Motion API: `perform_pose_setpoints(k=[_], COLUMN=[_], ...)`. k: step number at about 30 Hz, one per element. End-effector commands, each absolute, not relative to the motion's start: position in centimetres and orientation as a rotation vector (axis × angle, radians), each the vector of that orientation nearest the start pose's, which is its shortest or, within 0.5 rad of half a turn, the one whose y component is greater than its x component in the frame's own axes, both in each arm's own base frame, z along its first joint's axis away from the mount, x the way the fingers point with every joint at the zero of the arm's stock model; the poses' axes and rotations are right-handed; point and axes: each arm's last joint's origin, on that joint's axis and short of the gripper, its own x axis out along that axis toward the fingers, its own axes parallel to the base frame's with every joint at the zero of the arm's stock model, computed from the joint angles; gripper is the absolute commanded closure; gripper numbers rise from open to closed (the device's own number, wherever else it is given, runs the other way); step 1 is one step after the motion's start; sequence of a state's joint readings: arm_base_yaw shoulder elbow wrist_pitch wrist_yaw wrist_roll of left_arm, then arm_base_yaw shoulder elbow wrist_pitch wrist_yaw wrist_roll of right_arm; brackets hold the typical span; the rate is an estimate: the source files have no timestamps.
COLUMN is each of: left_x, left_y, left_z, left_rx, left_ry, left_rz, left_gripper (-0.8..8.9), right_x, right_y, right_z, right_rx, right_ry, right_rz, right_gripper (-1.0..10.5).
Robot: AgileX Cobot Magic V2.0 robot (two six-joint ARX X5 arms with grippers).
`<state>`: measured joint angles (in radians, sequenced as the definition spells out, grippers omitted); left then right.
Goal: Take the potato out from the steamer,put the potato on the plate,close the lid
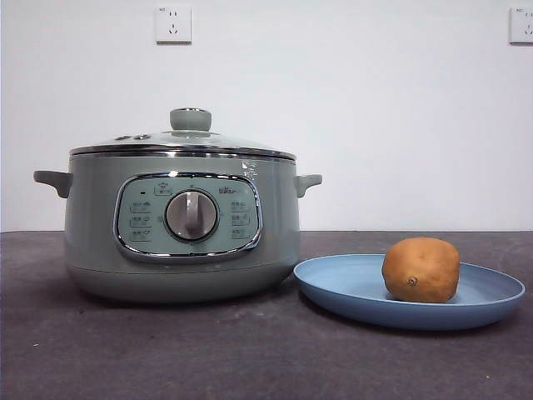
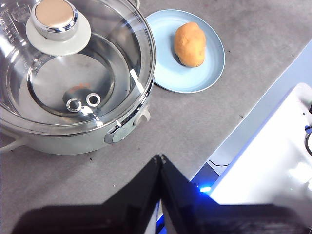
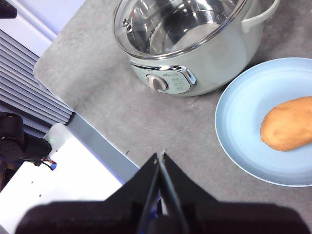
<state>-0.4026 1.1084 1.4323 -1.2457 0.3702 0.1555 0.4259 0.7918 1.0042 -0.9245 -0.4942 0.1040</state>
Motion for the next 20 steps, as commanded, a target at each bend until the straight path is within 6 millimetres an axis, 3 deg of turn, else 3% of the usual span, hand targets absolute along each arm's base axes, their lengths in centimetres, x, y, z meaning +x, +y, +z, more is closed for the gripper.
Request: perform_pose_setpoints(k=[1,12,20], left_x=[15.4,15.8,15.0], left_y=[-7.8,-7.7,-3.9], left_z=[39.9,40.1,44.2], left_rx=[0.151,0.182,0.154], left_ry=[0.882,0.827,0.249], left_rz=[-0.791,-0.755,-0.540], left_gripper=[8.22,8.22,8.21], right_x=[11.4,11.4,11.4], right_y=[6.7,6.7,6.7], right_z=[34.1,34.1,34.1], right_rx=[0.109,0.109,0.109], right_ry=[0.773,0.773,0.773], right_rz=[0.843,0.843,0.843], right_gripper=[9.5,9.5,9.5])
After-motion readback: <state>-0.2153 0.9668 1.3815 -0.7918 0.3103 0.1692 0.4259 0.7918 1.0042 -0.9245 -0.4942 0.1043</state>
